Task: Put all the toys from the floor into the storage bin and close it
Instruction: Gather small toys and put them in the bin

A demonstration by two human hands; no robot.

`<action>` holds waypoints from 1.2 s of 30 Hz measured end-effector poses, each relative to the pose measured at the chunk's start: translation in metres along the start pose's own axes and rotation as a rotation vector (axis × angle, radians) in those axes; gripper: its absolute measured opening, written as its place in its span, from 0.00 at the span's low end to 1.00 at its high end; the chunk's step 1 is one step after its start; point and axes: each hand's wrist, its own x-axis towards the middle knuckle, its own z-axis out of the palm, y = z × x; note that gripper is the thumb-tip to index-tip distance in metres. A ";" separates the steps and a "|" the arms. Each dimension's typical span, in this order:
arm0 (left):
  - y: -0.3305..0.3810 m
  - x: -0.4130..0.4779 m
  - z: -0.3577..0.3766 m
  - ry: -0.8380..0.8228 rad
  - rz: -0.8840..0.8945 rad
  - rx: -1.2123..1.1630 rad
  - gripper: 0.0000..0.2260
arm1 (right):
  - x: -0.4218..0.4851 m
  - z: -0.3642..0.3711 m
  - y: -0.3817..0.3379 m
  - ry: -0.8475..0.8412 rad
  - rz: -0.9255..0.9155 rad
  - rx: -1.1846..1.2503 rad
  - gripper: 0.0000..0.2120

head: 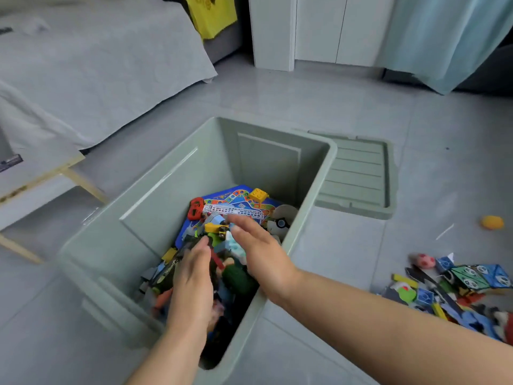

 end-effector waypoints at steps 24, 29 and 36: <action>-0.220 -0.197 0.302 -0.869 -0.824 0.270 0.07 | -0.248 -0.351 0.273 1.073 0.600 -0.726 0.30; -0.236 -0.206 0.299 -0.845 -0.924 0.211 0.06 | -0.237 -0.356 0.280 0.995 0.502 -0.814 0.27; -0.231 -0.193 0.325 -0.948 -0.949 0.101 0.12 | -0.258 -0.327 0.268 1.048 0.287 -0.305 0.23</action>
